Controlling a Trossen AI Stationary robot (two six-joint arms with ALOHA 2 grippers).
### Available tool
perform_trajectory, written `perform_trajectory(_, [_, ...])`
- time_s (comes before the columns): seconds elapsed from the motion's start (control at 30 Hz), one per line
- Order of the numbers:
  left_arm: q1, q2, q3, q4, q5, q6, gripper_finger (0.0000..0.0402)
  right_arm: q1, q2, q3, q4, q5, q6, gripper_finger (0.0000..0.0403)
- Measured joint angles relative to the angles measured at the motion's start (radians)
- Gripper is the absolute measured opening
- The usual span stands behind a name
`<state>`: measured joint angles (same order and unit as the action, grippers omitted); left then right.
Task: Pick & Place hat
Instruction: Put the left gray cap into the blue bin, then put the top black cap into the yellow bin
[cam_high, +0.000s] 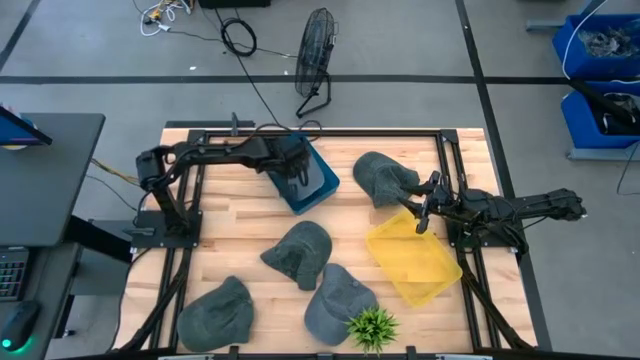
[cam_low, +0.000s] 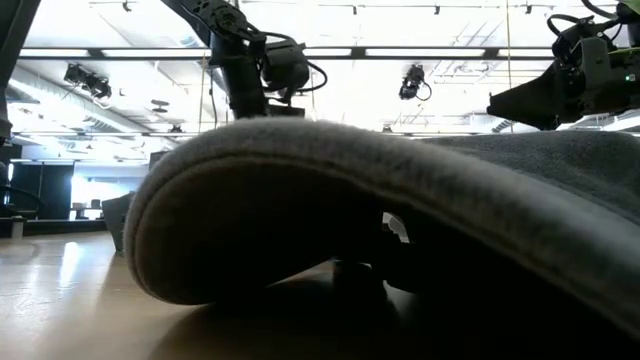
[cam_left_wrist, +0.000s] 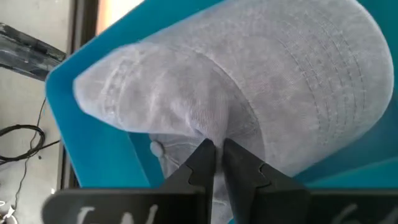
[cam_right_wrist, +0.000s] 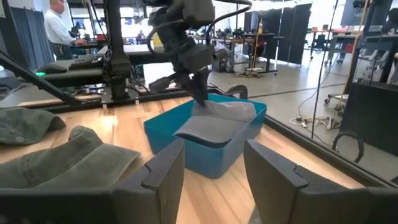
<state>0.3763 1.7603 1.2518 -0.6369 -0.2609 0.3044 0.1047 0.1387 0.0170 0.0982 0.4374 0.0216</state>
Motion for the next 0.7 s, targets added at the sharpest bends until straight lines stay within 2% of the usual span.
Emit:
perform_trajectory(0.17, [0.034,0.000,0.000,0.001,-0.048,-0.001,0.0054,0.000,0.001,0.000,-0.013,0.000,-0.014,0.0169])
perform_trajectory(0.37, [0.033,0.000,0.000,-0.001,-0.013,-0.006,0.0071,0.000,0.001,0.000,-0.013,-0.007,0.000,0.0169])
perform_trajectory(0.47, [0.011,0.000,0.000,-0.001,-0.011,-0.006,0.0083,0.000,0.001,0.000,-0.013,-0.021,0.018,0.0169])
perform_trajectory(0.6, [-0.046,0.000,0.000,-0.003,0.001,-0.005,0.0093,0.000,0.000,0.000,-0.011,-0.102,0.094,0.0169])
perform_trajectory(0.7, [-0.108,-0.004,0.009,-0.037,0.006,-0.004,0.0094,0.000,0.001,0.000,-0.011,-0.107,0.102,0.0169])
